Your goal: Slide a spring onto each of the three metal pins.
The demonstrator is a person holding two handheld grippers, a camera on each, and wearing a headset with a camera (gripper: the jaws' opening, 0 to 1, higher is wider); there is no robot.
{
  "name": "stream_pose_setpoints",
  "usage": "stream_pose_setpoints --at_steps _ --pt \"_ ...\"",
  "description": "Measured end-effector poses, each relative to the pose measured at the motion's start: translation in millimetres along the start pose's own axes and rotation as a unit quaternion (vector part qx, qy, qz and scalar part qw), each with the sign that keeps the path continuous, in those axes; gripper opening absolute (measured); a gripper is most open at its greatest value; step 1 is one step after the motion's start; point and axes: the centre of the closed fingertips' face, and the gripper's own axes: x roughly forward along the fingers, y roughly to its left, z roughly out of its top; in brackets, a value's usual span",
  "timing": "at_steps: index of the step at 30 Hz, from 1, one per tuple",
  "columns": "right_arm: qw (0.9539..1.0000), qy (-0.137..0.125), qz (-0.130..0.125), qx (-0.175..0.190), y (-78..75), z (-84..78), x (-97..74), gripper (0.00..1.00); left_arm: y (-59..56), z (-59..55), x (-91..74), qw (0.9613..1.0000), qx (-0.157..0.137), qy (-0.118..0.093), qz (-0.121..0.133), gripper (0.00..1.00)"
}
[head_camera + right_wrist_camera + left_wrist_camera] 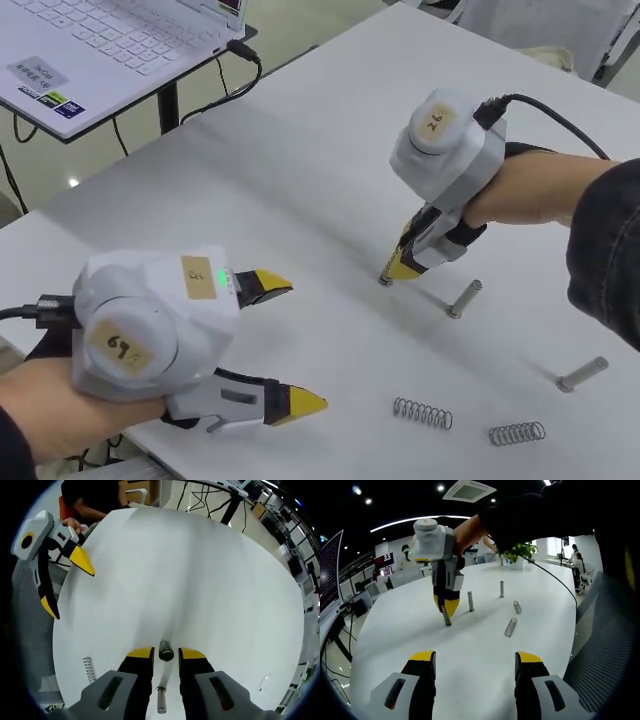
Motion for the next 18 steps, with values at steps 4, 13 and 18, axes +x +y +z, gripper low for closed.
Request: stream_pose_setpoints --at_steps 4,13,18 --pt "1.0 -0.003 -0.007 0.002 -1.9 -0.8 -4.8 0.19 0.9 1.0 -0.2 1.0 0.002 0.0 0.0 0.6" --pt "0.9995 -0.016 -0.024 0.009 -4.1 -1.2 -20.2 0.22 2.4 5.2 0.5 1.0 0.007 0.0 -0.003 0.6" --pt "0.9985 -0.039 -0.029 0.027 -3.3 0.4 -32.0 0.22 2.3 4.3 1.4 1.0 0.006 0.002 -0.005 0.6"
